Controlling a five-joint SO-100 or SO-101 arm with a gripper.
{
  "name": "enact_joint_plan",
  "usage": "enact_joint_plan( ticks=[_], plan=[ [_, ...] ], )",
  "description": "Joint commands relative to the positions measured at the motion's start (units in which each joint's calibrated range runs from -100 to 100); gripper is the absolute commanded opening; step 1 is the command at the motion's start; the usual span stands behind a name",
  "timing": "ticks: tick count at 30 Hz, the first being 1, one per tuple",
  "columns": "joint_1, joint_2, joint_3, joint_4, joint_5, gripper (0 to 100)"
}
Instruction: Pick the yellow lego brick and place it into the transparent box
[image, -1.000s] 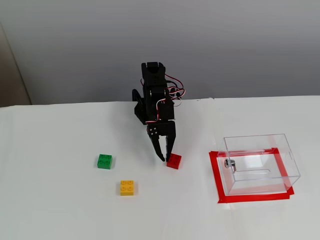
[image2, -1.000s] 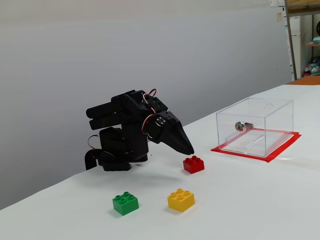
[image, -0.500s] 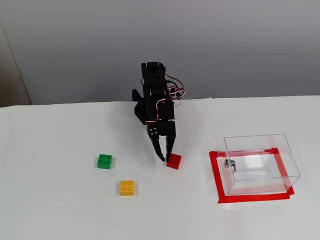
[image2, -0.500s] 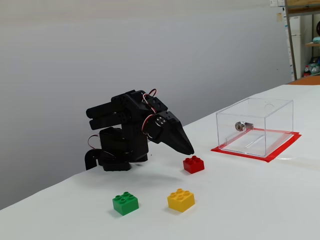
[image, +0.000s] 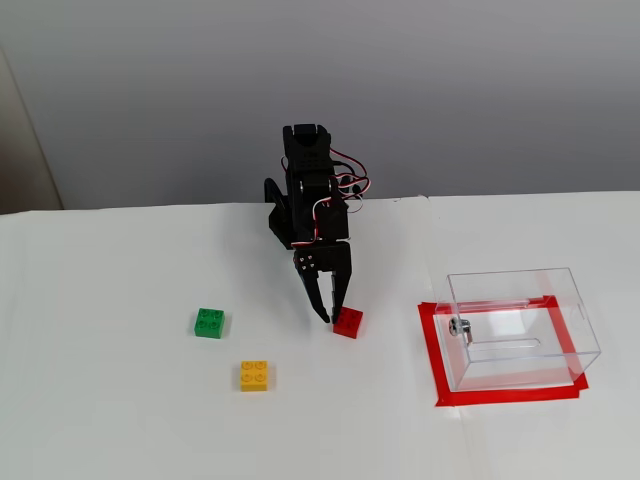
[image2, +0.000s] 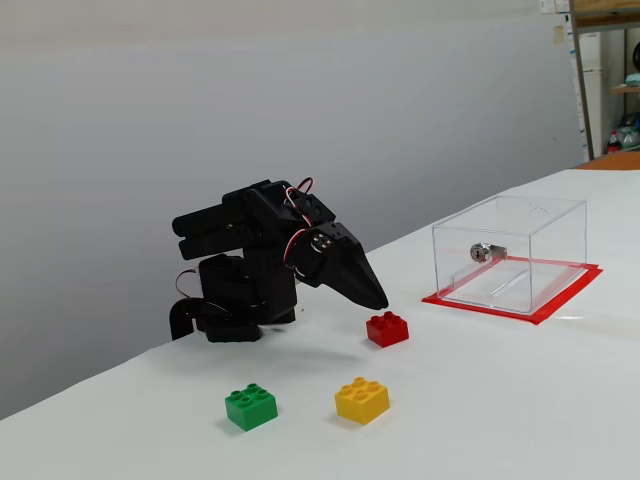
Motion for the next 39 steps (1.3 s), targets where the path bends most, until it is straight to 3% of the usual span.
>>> enact_joint_plan(
  ticks=[1, 17, 29, 39],
  plan=[
    [0.2, -0.7, 0.8, 0.0, 0.3, 2],
    [-0.2, -0.7, 0.0, -0.3, 0.3, 3],
    [0.4, -0.4, -15.6, 0.1, -0.1, 3],
    [12.0, 21.0, -31.8, 4.2, 0.3, 3]
  ],
)
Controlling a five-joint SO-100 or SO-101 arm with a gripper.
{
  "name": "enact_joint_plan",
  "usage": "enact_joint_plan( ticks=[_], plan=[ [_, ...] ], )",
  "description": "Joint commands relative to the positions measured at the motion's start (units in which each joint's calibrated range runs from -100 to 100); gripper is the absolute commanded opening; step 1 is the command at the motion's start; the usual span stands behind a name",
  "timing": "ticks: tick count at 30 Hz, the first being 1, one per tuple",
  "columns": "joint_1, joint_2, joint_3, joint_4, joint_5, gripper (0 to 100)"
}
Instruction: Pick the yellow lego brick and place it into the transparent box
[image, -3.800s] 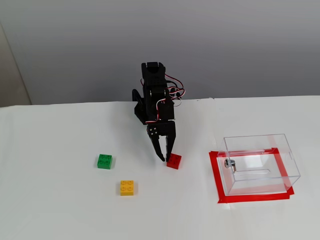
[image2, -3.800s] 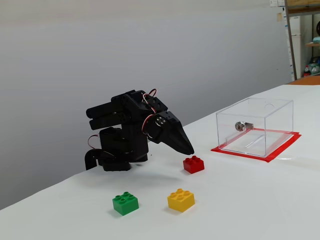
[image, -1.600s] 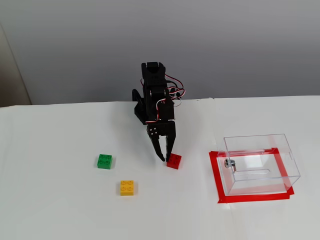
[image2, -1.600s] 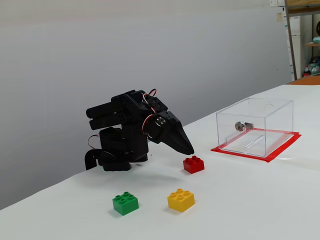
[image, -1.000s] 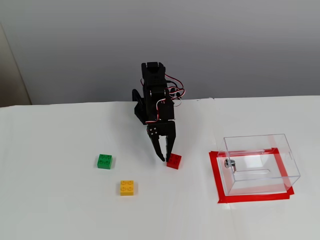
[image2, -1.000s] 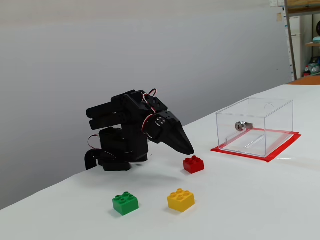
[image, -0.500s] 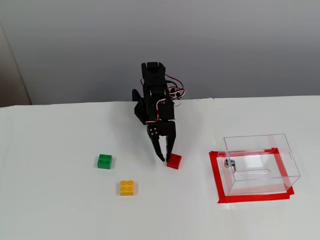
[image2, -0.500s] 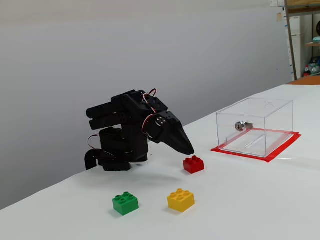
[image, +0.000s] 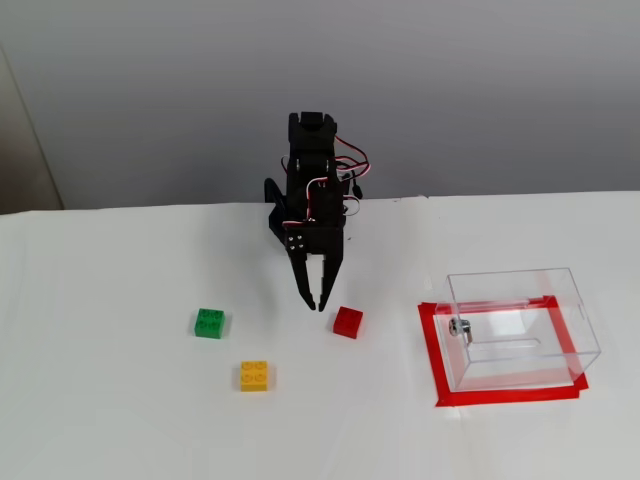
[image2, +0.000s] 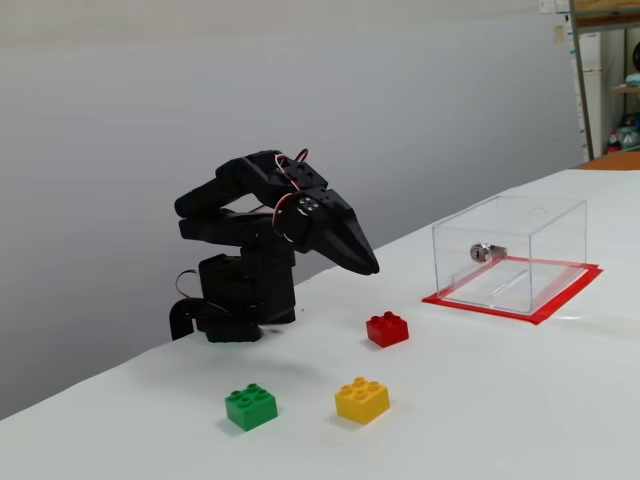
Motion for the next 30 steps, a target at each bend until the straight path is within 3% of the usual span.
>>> enact_joint_plan(
  ticks=[1, 5, 12, 20, 30],
  plan=[
    [5.2, 9.0, -8.6, 1.8, 0.3, 3],
    [10.7, 17.1, -14.0, 1.8, 0.7, 4],
    [19.7, 29.3, -21.9, 1.7, 7.4, 24],
    [23.0, 40.8, -28.8, 0.7, 14.4, 26],
    [18.5, 49.6, -30.3, -6.1, 14.4, 26]
  ],
)
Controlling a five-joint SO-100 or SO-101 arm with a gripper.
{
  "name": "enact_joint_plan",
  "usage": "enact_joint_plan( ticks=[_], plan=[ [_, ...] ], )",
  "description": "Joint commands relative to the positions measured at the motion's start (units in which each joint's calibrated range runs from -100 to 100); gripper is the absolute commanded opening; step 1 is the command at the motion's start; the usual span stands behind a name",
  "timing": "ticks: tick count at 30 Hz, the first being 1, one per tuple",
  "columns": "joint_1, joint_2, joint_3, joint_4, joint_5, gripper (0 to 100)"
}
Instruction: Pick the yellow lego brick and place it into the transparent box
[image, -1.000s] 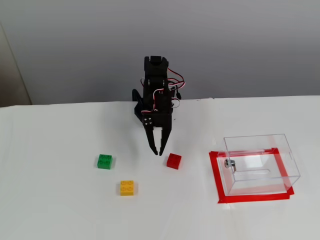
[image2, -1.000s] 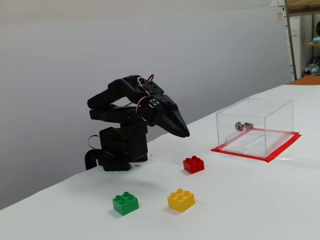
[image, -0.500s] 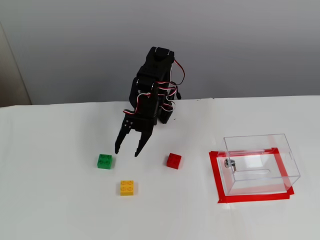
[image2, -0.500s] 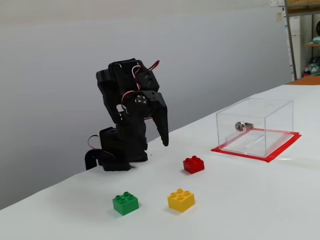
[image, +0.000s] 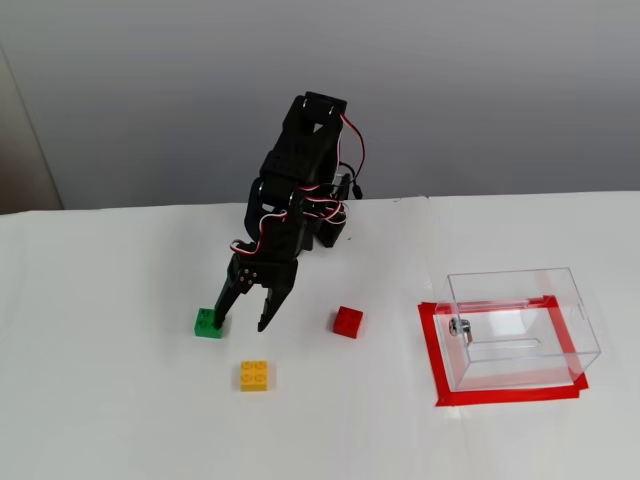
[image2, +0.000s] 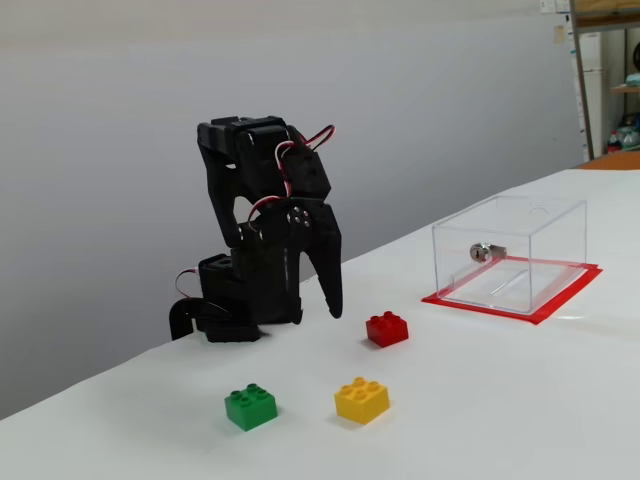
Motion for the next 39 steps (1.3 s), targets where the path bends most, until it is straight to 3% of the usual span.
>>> enact_joint_plan(
  ticks=[1, 11, 25, 33, 39],
  plan=[
    [-2.4, 2.2, -2.5, -1.9, 0.1, 26],
    [-7.6, 7.6, -2.8, -1.9, -1.8, 26],
    [-1.6, 14.9, -11.5, -1.8, -2.9, 26],
    [0.2, 20.8, -14.5, -2.1, -2.5, 44],
    [-0.4, 22.3, -16.3, -1.8, -2.5, 45]
  ],
)
